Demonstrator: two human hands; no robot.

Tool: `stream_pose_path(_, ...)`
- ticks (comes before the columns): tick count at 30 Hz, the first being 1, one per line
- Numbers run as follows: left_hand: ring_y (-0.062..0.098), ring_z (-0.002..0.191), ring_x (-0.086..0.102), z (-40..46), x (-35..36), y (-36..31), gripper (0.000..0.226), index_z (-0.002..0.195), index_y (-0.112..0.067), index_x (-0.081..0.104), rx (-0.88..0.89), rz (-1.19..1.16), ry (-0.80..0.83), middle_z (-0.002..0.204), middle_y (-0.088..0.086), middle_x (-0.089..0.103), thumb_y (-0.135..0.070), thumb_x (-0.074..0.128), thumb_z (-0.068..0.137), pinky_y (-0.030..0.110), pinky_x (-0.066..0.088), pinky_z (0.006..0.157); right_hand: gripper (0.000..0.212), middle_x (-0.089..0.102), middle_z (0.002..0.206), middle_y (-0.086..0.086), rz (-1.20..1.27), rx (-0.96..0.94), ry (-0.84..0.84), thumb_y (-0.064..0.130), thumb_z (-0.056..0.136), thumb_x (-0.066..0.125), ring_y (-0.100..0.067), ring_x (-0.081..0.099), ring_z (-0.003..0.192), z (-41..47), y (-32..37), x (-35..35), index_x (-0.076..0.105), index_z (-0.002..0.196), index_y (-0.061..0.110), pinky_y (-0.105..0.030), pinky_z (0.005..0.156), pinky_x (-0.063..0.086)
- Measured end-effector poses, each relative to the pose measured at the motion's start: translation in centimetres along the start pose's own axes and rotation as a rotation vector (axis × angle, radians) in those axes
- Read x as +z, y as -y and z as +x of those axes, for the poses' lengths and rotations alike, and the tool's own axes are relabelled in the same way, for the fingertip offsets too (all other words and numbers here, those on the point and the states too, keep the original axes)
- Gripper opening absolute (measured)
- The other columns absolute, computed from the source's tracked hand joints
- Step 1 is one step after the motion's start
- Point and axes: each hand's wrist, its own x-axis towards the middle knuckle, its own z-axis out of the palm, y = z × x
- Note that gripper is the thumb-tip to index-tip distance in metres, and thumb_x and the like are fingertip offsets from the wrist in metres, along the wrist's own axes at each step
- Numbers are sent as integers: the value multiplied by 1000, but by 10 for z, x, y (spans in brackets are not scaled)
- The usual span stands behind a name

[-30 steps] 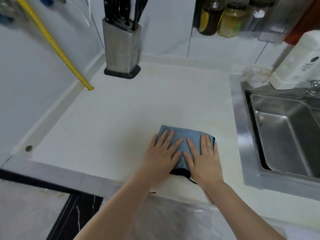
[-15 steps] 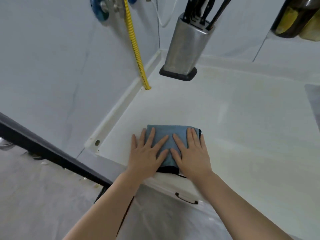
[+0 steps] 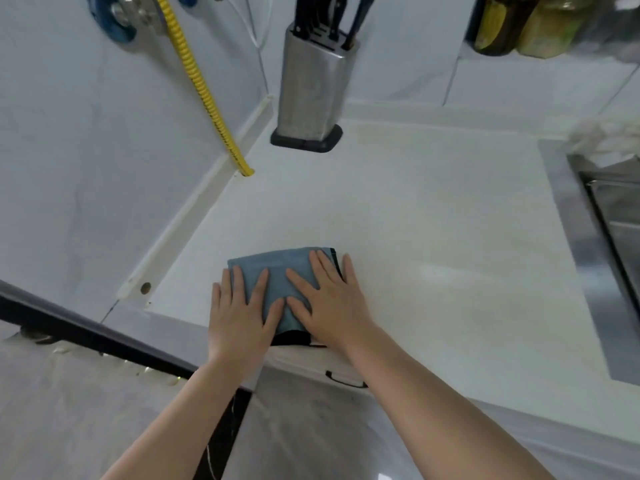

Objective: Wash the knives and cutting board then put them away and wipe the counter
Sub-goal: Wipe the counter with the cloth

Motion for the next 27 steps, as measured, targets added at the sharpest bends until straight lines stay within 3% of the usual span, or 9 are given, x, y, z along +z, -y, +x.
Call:
stream_pose_path(6,32,145,-18,-50,10,-116,86,151,-22,-4,51,-86,15,157,23,-10,-60,-18,76,41,-16,116,76,-21,151,1,-52,64,67,65,77,-15,-11,-24,140,-91,-82,-19,0,147,41,-50,114,-16)
stream_pose_path(8,34,144,-20,-62,13,-164,87,151,-20,-6,95,-95,39,156,24,-13,-58,-19,74,42,-19,114,70,-9,154,-4,-87,103,1,64,84,-10,-13,-15,141,-126,-120,-23,9,147,40,-48,114,-10)
stream_pose_path(11,36,143,-22,-79,19,-237,89,150,-17,-11,182,-123,70,155,25,-17,-58,-22,72,43,-21,112,59,31,151,-12,-129,213,-30,58,95,6,-19,17,141,-183,-176,-32,33,143,34,-49,110,6)
stream_pose_path(13,37,142,-23,-91,23,-284,91,147,-17,-17,245,-131,89,154,25,-18,-63,-32,70,46,-21,110,58,34,150,-12,-139,269,-15,56,97,8,-19,22,141,-222,-211,-39,35,143,34,-48,111,6)
stream_pose_path(16,37,142,-23,-112,29,-351,93,140,-16,-24,335,-134,113,154,25,-20,-60,-43,61,45,-25,108,58,28,153,-9,-135,338,-56,58,96,7,-16,15,142,-277,-258,-50,30,144,35,-45,113,-2)
stream_pose_path(21,42,145,4,-142,38,-443,92,149,-10,14,443,-142,13,154,29,9,-58,-27,82,41,-21,111,55,37,149,-10,-164,445,-65,56,97,8,-18,25,140,-349,-323,-61,30,143,36,-49,110,7)
stream_pose_path(24,38,144,-16,-157,43,-486,103,150,-13,-2,489,-129,82,155,25,-10,-59,-41,67,40,-29,106,54,41,147,-9,-161,480,-56,56,97,10,-22,36,138,-384,-355,-69,32,141,37,-50,108,12)
stream_pose_path(27,41,144,14,-167,42,-525,89,146,-9,30,525,-97,75,151,29,21,-58,-17,88,44,-6,113,53,45,144,-9,-168,516,-53,56,97,10,-22,42,134,-413,-381,-74,35,139,36,-50,107,14)
